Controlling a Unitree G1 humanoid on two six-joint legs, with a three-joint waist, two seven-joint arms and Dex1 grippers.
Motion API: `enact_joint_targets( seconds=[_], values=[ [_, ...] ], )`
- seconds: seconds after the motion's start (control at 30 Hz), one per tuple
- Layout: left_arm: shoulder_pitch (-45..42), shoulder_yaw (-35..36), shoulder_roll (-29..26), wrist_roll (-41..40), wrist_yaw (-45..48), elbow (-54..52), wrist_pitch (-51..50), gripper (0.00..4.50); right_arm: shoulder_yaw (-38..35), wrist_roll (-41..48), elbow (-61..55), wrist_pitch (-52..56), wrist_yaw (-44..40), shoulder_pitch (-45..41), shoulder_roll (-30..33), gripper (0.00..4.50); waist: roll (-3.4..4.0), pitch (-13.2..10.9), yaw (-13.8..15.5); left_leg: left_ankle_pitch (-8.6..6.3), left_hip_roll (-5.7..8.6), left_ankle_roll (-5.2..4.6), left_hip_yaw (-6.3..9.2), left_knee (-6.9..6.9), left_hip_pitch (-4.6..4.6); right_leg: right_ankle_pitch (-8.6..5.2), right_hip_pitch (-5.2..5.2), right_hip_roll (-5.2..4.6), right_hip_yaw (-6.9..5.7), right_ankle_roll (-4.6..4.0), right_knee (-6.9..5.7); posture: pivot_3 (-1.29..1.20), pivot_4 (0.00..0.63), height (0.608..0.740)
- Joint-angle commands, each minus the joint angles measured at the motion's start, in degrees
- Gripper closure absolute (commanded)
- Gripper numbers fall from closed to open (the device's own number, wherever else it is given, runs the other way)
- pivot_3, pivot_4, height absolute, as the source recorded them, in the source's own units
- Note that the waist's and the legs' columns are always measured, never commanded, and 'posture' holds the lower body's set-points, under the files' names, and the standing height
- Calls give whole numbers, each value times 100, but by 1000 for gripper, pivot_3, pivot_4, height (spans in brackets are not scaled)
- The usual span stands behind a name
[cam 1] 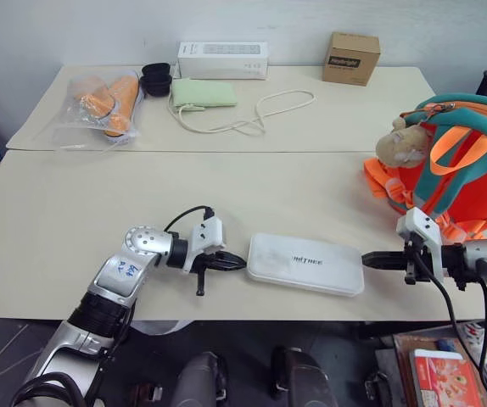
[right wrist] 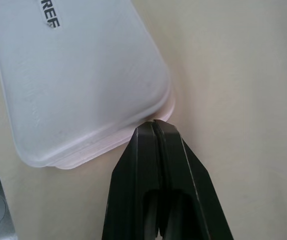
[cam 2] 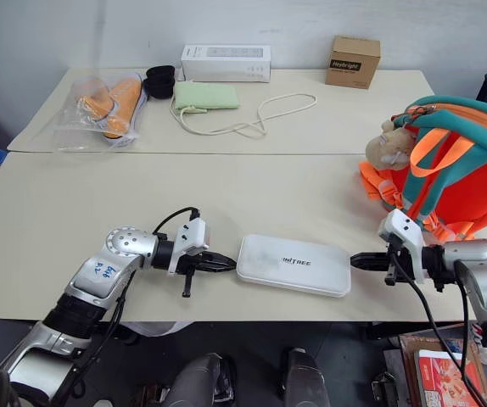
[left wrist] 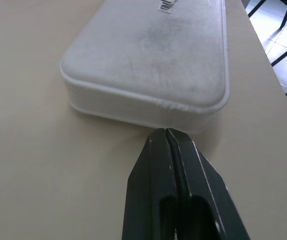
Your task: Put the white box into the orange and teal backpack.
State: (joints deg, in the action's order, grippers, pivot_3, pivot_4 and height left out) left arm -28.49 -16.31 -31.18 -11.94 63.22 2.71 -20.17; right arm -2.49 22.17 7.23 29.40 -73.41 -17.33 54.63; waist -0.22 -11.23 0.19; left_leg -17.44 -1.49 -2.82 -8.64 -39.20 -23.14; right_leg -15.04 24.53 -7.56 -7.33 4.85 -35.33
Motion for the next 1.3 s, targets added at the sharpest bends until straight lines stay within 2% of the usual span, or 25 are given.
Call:
enact_joint_targets(
  seconds=[0.03, 0.23, 0.4, 0.53, 0.77, 0.87, 0.9, 1.0, 1.17, 1.23, 1.3],
  values=[
    [12, 250, 19, -210, -68, -174, -263, 4467, -147, 120, 0, 99, -14, -40, 0, 4500, 0, 0, -6, 0, 0, 0, 0, 0, 0, 0, 0, 0, 0, 0, 0, 0, 150, 740],
    [-55, 327, 12, -255, -35, -224, -287, 4467, -283, 149, -76, -71, -325, 199, 251, 4500, 0, 0, -7, 1, 0, 1, 1, 0, 0, 0, 0, 2, -2, 0, -1, 0, 150, 740],
    [-174, 389, 161, -565, 28, -375, -747, 4467, -249, 231, -194, -40, -59, 202, -82, 4500, -1, 0, -12, 2, -1, 0, 1, -1, 0, 0, -2, 2, -2, 0, -5, 0, 150, 740],
    [-155, 216, 16, -413, 163, -457, -723, 4467, -244, 314, -275, 57, 178, 84, -374, 4500, 0, 0, -26, 4, 0, 3, 1, -1, 1, 0, 0, 4, -2, 0, -10, 0, 150, 740],
    [-258, 296, -215, -169, 4, 0, -999, 4467, -319, 244, -298, -44, 140, 181, -290, 4500, 0, 0, -19, 4, 0, 4, 1, -1, 1, -1, 0, 3, -1, -1, -9, 0, 150, 740],
    [-334, 588, -399, -530, 109, 114, -1756, 3889, -383, 206, -252, -128, 64, 250, -174, 4500, 0, 0, -22, 5, 0, 3, 3, -1, 1, -1, 0, 3, -3, -1, -9, 0, 150, 740],
    [-357, 672, -441, -690, 148, 97, -2051, 3593, -391, 199, -240, -149, 48, 266, -151, 4500, 0, 0, -23, 5, -1, 3, 3, -1, 0, -1, 0, 4, -3, -1, -15, 0, 150, 740],
    [-686, 1129, -441, -1497, 52, 189, -3983, 2678, -407, 197, -236, -184, 26, 302, -115, 4500, -1, 0, -17, 6, -1, 1, 4, -1, -2, -1, 0, 7, -3, -1, -28, 0, 150, 740],
    [-974, 1024, -552, -1908, -92, 196, -5517, 1045, -379, 200, -367, -170, 75, 348, -179, 4500, -1, 0, -24, 9, 8, -3, 7, -1, -1, -1, -2, 16, -4, 1, -33, 0, 150, 740],
    [-1155, 1097, -358, -2041, -284, 344, -6059, 481, -335, 200, -445, -176, 96, 368, -225, 4500, -1, 0, -22, 10, 8, -1, 7, -1, -2, -1, -2, 19, -3, 1, -34, 0, 150, 740],
    [-1287, 1174, -113, -2083, -542, 472, -6443, 481, -293, 199, -523, -183, 110, 385, -261, 4500, -1, 0, -4, 12, 9, 0, 9, -1, -1, -1, -3, 21, -4, 1, -35, 0, 150, 740]
  ],
)
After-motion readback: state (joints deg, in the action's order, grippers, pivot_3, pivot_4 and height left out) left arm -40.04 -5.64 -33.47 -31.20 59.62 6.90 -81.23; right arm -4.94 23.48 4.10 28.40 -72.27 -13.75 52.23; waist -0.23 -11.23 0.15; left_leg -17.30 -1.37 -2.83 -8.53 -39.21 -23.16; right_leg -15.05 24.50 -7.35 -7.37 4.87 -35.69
